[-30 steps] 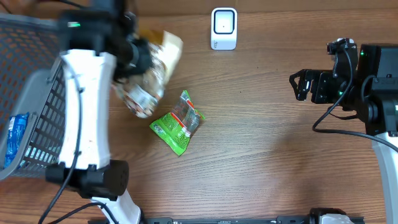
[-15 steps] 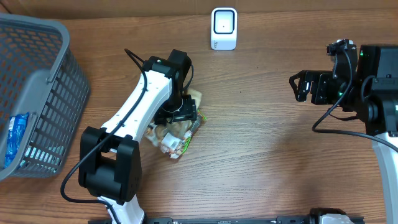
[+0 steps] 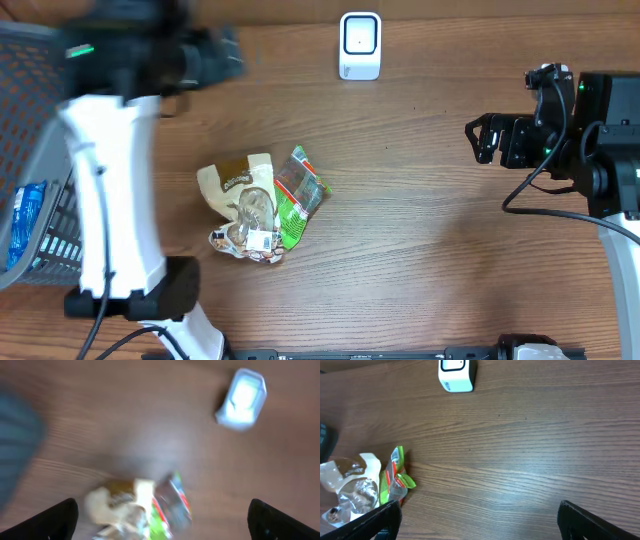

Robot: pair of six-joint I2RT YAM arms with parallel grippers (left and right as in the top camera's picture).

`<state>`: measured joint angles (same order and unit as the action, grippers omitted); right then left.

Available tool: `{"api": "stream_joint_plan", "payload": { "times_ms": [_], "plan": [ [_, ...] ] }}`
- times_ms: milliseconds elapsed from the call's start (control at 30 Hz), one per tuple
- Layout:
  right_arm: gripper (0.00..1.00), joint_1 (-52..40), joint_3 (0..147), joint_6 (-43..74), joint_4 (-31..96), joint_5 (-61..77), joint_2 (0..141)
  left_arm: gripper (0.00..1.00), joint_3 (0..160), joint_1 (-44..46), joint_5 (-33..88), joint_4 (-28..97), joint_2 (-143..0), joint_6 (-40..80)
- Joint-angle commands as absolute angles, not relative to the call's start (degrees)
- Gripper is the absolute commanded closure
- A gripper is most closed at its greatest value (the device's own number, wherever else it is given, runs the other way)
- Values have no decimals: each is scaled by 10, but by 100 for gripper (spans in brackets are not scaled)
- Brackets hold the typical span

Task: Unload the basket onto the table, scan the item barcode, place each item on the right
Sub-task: 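Carry the bread bag out and drop it beside the green packet, then reach into the basket and grasp the pale green wipes pack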

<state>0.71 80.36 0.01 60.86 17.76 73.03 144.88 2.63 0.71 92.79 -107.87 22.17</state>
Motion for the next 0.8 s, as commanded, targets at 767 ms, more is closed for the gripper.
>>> {"api": "stream_joint_plan", "payload": {
  "times_ms": [767],
  "plan": [
    [0, 7, 817, 2, 598, 182, 762, 26, 1501, -455, -79, 964, -1280, 103]
  ]
}}
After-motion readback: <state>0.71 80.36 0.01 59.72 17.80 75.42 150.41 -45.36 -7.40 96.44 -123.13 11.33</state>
